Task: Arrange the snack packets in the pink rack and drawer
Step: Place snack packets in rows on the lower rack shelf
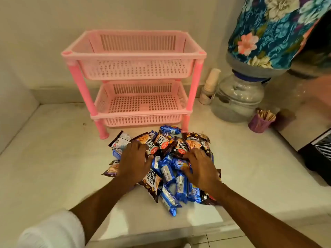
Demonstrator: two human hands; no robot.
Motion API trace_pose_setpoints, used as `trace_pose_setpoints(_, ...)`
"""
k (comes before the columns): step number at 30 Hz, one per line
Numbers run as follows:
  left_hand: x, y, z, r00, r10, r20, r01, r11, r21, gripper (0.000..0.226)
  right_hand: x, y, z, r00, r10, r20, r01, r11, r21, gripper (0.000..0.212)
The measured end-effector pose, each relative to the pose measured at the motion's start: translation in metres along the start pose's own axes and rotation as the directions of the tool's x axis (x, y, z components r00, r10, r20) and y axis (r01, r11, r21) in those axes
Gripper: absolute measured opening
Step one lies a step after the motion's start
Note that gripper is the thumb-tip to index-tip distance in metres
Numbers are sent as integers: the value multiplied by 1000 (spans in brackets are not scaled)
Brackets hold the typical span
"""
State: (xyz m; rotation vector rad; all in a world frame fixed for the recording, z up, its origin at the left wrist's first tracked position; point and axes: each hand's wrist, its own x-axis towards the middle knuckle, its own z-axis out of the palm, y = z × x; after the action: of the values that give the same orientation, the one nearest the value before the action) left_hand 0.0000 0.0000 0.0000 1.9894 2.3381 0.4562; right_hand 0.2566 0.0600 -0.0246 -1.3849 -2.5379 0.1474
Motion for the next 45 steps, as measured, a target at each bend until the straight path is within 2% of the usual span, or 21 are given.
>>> trace_pose_setpoints(3,-1,26,12,1000,20,-3,-20,997,75,33,-2,9,8,995,-9,98,7,1000,15,49)
trace_pose_setpoints(6,-7,45,26,993,-38,114,27,994,104,37,-2,16,15,988,-13,157,5,999,54,56)
trace_pose_setpoints(9,-12,52,33,984,-66,163,38,985,170,40,2,22,18,983,-20,185,5,997,82,60)
trace_pose_setpoints(14,-21,52,33,989,-41,143,6,971,237,62,9,30,25,984,-48,173,27,992,120,60)
trace_pose_setpoints(17,-36,43,33,990,21,137,-54,970,239,73,10,35,30,985,-57,162,34,989,145,60)
trace_pose_setpoints(23,-48,30,42,984,134,115,-162,943,291,53,13,36,33,988,-43,146,15,982,190,59)
trace_pose_setpoints(27,-45,20,48,988,128,92,-151,935,320,49,15,35,35,989,-28,145,0,982,187,59)
trace_pose_setpoints(34,-40,4,51,963,270,26,-262,900,349,34,15,34,37,993,1,114,-22,982,185,57)
trace_pose_setpoints(38,-33,5,46,945,326,-2,-304,884,355,35,14,31,34,995,48,85,-64,979,195,56)
trace_pose_setpoints(42,-24,6,32,951,306,-35,-285,918,278,21,12,27,28,994,96,60,-107,972,211,54)
trace_pose_setpoints(45,-17,10,17,967,237,-94,-212,953,217,29,8,25,22,986,163,45,-169,941,292,51)
